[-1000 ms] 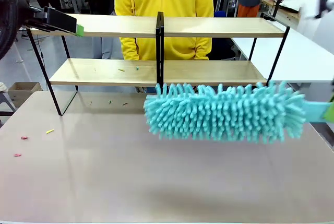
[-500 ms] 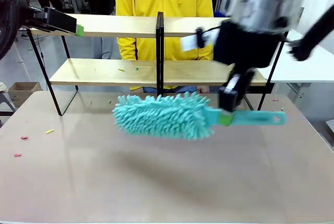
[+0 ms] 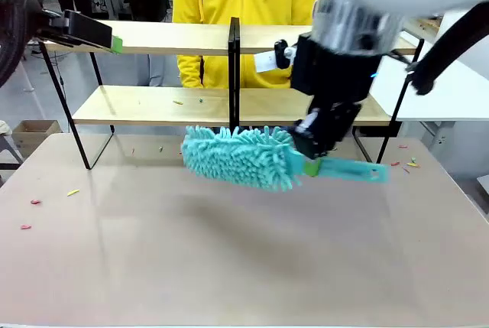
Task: Clean the shelves.
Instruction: Clean another randomly selected level of the Shelf with the Duster.
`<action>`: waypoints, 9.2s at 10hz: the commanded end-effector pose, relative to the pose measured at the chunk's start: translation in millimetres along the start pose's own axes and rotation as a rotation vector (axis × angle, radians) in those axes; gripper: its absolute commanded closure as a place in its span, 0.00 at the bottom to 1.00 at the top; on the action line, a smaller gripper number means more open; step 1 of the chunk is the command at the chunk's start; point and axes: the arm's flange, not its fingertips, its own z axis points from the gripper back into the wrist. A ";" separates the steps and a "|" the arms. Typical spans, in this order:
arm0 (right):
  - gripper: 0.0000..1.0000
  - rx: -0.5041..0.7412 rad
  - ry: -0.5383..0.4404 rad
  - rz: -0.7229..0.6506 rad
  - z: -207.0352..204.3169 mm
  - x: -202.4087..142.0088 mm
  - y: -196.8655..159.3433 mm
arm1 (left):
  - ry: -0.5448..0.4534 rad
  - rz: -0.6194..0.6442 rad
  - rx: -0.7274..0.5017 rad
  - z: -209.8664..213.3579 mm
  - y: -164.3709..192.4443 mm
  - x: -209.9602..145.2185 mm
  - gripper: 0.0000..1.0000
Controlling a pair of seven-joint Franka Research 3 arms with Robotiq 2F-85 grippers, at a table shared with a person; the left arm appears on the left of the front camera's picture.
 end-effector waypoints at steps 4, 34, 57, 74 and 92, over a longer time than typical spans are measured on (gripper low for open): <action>0.88 -0.010 -0.051 -0.178 -92.6 95.1 28.6 | -0.004 0.001 0.003 0.5 0.3 0.4 0.00; 0.88 0.034 -0.274 -0.457 -203.0 236.7 40.1 | -0.004 0.001 0.003 0.5 0.3 0.4 0.00; 0.88 0.369 -0.167 0.401 -111.9 14.2 -56.6 | -0.004 0.001 0.003 0.5 0.3 0.4 0.00; 0.88 0.454 -0.266 0.369 -73.1 -33.7 -107.7 | -0.004 0.001 0.003 0.5 0.3 0.4 0.00; 0.88 0.392 -1.000 -0.074 64.1 -394.1 -273.2 | -0.004 0.001 0.003 0.5 0.3 0.4 0.00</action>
